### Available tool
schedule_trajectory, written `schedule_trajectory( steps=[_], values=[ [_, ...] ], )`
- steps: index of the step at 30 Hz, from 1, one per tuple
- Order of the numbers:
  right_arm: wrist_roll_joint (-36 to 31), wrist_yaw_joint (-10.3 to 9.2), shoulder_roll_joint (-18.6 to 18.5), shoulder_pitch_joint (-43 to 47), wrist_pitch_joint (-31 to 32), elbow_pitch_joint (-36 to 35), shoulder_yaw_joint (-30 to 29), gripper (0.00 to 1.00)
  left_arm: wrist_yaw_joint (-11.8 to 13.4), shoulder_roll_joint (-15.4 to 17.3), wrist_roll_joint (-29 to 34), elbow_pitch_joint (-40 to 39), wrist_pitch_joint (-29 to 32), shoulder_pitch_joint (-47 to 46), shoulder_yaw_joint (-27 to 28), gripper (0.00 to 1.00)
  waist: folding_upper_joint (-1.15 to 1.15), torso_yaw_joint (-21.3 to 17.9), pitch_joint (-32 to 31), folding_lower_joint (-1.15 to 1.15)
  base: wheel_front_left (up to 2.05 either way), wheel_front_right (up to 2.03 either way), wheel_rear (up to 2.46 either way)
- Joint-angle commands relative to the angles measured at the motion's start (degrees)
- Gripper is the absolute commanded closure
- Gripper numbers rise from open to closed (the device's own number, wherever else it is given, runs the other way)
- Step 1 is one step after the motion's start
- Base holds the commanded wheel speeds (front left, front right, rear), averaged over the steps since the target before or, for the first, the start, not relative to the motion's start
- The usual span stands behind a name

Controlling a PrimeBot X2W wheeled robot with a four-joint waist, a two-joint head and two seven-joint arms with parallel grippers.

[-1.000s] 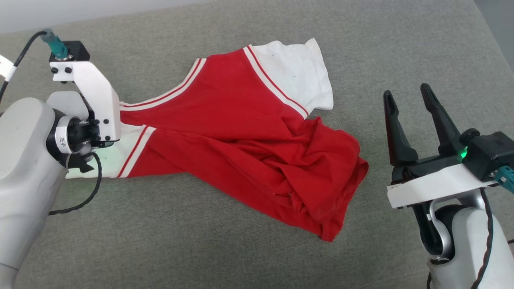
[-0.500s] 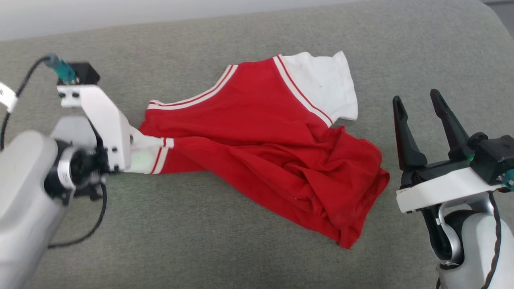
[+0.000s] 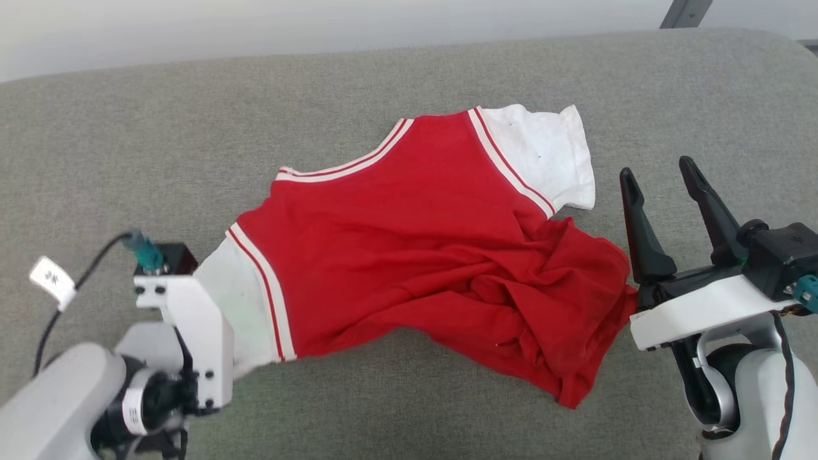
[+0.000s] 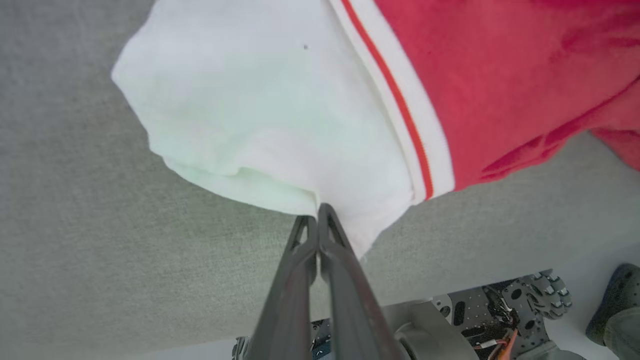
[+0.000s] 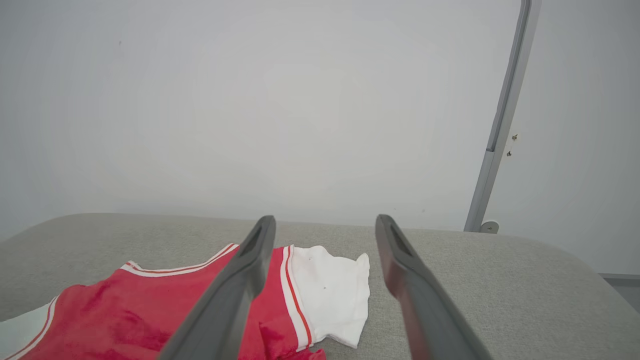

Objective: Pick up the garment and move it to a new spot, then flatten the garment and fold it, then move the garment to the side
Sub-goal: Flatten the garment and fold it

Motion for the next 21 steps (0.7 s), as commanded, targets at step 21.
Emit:
schedule_trajectory(
  steps=[21],
  values=[
    [0.21, -0.03, -0.06, 0.57, 0.96, -0.45, -0.24, 0.00, -5.96, 0.69, -2.63, 19.92, -8.60, 3.20, 3.58, 1.00, 0.00, 0.31, -0.38, 0.00, 0.00, 0.00, 0.00]
  ],
)
